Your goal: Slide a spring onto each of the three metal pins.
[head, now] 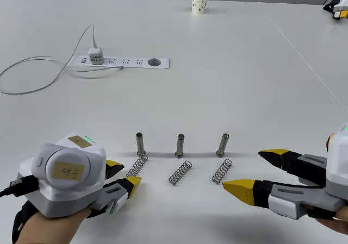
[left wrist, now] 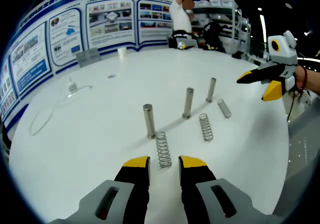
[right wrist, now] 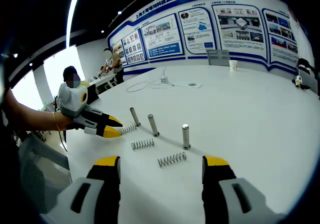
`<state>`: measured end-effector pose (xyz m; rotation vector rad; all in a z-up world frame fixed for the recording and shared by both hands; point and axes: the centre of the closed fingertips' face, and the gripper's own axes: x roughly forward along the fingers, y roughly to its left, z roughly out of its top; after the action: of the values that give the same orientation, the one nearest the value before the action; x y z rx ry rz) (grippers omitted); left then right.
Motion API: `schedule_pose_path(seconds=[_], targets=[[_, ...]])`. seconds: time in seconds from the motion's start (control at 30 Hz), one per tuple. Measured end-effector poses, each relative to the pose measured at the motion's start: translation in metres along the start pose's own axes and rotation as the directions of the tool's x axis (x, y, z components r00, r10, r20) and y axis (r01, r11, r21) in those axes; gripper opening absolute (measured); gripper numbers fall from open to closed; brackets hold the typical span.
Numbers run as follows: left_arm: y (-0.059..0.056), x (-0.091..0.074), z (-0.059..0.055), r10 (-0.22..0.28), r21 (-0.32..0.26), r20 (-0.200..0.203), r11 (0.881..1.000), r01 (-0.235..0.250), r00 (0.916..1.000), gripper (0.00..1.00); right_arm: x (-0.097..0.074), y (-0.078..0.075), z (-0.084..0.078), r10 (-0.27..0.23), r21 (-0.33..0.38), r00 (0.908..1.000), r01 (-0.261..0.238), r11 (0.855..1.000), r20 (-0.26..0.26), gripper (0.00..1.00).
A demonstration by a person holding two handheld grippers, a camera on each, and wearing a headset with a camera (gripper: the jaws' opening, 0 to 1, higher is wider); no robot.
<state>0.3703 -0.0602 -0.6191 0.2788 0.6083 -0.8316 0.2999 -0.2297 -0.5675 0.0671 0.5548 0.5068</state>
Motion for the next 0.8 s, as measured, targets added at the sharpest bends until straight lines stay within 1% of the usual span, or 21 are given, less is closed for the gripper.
schedule_pose_path(seconds=[0.2,0.27,0.33,0.5,0.73,0.8], targets=[[-0.0006,0.0033,-0.0001,-0.003,0.010,0.003,1.000,0.003,1.0000,0.19,-0.0035,0.0033,-0.0065,-0.009,0.031,1.0000,0.009,0.999,0.003,0.67],[-0.0018,0.0048,-0.0025,-0.008,0.009,-0.008,1.000,0.009,0.9999,0.18,-0.0036,0.0033,-0.0072,-0.011,0.040,0.9999,0.011,0.999,0.004,0.67],[-0.0020,0.0058,-0.0066,-0.009,-0.002,-0.030,1.000,0.009,0.9995,0.17,-0.0035,0.0032,-0.0077,-0.017,0.050,0.9998,0.016,0.999,0.006,0.67],[-0.0031,0.0065,-0.0063,-0.012,-0.003,-0.021,1.000,0.011,0.9997,0.15,-0.0018,0.0043,-0.0084,-0.027,0.074,0.9995,0.026,0.997,0.015,0.67],[-0.0002,0.0081,-0.0061,0.004,0.006,-0.024,1.000,-0.004,0.9997,0.12,0.0011,0.0073,-0.0093,-0.024,0.068,0.9997,0.024,0.997,0.009,0.67],[0.0002,0.0082,-0.0063,0.005,0.000,-0.024,1.000,-0.005,0.9997,0.11,0.0014,0.0078,-0.0092,-0.024,0.069,0.9997,0.024,0.997,0.008,0.67]])
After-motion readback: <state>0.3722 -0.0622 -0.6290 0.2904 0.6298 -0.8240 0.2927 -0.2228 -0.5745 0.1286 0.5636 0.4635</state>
